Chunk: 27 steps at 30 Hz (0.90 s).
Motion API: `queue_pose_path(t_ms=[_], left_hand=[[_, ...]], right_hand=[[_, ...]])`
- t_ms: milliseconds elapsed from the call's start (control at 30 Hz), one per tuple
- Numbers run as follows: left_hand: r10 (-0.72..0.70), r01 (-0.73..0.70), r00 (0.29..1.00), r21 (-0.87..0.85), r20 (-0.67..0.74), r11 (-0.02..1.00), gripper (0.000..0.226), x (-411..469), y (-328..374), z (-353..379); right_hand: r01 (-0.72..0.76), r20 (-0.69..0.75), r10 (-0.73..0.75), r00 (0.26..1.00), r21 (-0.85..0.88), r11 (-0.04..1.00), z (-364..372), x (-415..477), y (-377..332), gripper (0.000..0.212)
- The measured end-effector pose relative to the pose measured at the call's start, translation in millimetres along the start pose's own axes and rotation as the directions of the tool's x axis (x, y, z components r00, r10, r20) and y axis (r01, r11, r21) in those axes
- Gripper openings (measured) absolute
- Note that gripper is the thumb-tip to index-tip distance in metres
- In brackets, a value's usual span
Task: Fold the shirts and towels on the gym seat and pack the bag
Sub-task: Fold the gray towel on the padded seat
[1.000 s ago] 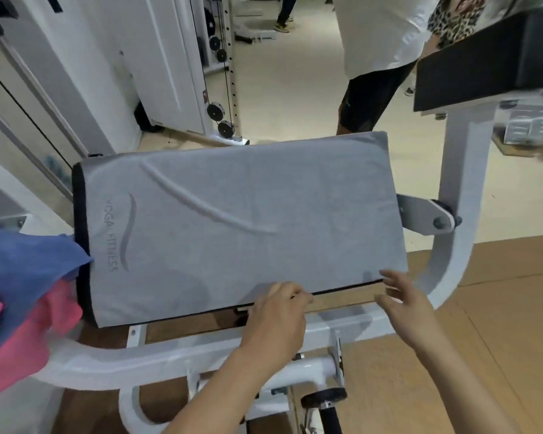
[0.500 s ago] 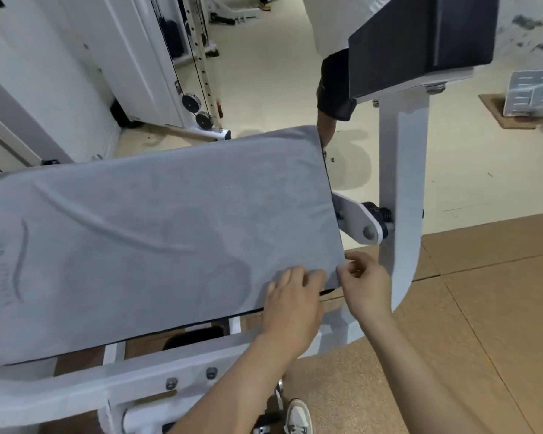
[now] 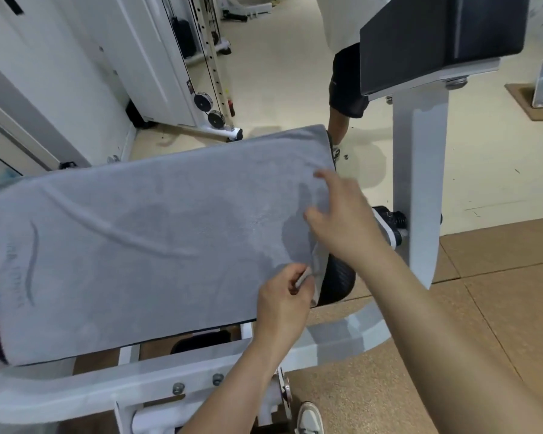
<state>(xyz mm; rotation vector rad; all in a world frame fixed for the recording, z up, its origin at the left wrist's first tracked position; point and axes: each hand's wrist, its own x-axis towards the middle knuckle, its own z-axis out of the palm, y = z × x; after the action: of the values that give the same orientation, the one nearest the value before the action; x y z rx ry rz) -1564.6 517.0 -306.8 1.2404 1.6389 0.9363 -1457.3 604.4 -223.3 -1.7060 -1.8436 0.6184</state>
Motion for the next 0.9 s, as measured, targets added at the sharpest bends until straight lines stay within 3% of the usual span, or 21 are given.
queue_pose_path(t_ms=[167, 367, 500, 633, 733, 900], left_hand=[[-0.025, 0.025, 0.999, -0.014, 0.021, 1.000, 0.018, -2.9, -7.3, -12.7], [-0.050, 0.050, 0.999, -0.013, -0.013, 0.999, 0.016, -3.2, -16.5, -36.0], [-0.045, 0.043, 0.999, -0.079, -0.024, 0.996, 0.024, -13.8, -17.9, -58.8], [-0.064, 0.037, 0.982, -0.150, -0.177, 0.988, 0.030, -30.6, -24.4, -88.8], [-0.080, 0.034, 0.960, -0.170, -0.270, 0.985, 0.021, -41.1, -32.5, -117.5], [-0.112, 0.051, 0.921, -0.169, -0.373, 0.984, 0.039, -60.3, -49.4, -178.3]], right_hand=[[-0.120, -0.051, 0.120, 0.992, -0.002, 0.993, 4.8, 73.4, -3.9, 0.055], [-0.106, -0.148, 0.113, 0.983, 0.050, 0.993, 10.3, 91.2, -6.0, 0.043], [0.071, -0.129, -0.057, 0.990, 0.102, 0.992, 12.7, 79.3, -44.2, 0.040], [0.302, -0.120, -0.298, 0.947, 0.015, 0.953, 32.9, 70.8, -85.8, 0.036], [0.370, -0.138, -0.372, 0.918, -0.045, 0.928, 54.5, 71.8, -113.1, 0.032], [0.409, -0.132, -0.417, 0.899, -0.085, 0.908, 96.8, 73.0, -160.5, 0.021]])
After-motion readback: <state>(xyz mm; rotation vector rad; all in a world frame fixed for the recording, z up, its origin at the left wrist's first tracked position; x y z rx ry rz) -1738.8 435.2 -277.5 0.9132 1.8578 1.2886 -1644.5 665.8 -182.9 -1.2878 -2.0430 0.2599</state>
